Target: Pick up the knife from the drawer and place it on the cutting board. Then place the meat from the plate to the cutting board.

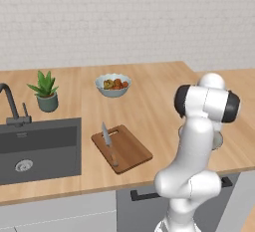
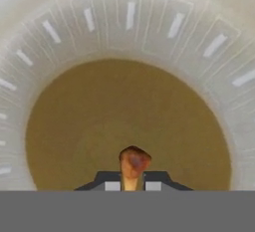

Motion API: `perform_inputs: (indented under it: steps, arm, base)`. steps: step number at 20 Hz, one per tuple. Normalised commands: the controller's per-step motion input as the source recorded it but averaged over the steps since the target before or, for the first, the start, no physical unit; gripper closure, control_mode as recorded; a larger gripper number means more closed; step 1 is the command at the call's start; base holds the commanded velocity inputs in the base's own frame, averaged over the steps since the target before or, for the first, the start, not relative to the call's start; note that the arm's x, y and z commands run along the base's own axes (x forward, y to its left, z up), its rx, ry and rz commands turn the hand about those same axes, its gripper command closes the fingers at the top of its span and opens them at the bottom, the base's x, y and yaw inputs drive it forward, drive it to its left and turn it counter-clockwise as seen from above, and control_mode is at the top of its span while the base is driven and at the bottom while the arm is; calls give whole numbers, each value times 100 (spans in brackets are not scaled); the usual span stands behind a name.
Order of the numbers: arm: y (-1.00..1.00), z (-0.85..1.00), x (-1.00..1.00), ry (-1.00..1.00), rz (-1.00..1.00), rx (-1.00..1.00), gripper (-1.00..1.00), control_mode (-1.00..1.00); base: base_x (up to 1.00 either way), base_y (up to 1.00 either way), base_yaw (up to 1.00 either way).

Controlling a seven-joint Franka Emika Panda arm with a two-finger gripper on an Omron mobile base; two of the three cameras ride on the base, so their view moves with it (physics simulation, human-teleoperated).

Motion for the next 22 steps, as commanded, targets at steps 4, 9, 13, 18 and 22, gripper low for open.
perform_inputs:
  steps: [4,9,13,18,22]
  arm:
    - [24,27,-31,-1,-1,0,100,-100]
    - [30,90,-3,0,-1,0,100,-100]
    - [73,82,0,3,0,8,100,-100]
    - [100,28,2,1,-1,14,100,-100]
    - [100,-2,9,0,-3,14,100,-100]
  base:
    - [0,0,0]
    - [0,0,0]
    - [0,0,0]
    - [0,0,0]
    - [0,0,0]
